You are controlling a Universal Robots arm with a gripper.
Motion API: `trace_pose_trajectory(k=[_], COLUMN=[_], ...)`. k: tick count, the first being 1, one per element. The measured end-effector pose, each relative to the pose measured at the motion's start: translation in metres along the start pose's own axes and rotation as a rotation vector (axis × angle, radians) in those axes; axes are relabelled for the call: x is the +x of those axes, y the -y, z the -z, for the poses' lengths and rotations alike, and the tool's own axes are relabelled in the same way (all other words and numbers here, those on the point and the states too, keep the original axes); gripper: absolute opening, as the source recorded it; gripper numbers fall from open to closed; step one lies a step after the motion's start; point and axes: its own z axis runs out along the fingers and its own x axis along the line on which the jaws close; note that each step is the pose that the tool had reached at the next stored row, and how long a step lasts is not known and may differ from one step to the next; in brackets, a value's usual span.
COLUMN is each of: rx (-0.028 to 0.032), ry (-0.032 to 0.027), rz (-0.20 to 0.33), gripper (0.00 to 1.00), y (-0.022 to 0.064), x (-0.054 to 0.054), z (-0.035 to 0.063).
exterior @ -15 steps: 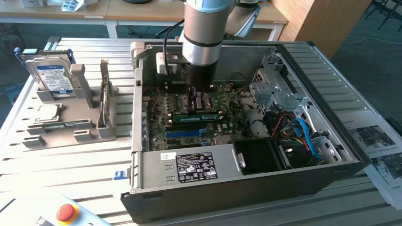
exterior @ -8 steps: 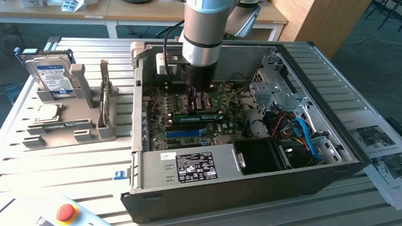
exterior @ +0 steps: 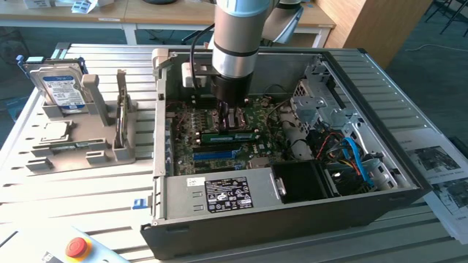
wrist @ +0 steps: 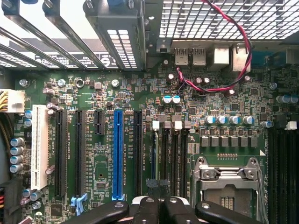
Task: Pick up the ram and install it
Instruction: 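Press down the ram until it locks into place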
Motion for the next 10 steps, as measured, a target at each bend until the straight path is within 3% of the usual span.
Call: trace_pose_trajectory(k=[10], rx=[0.0000], ry=[0.0000], rz=[0.000], gripper=[0.10], y=[0.0000], x=[0.0000], z=[-0.0019])
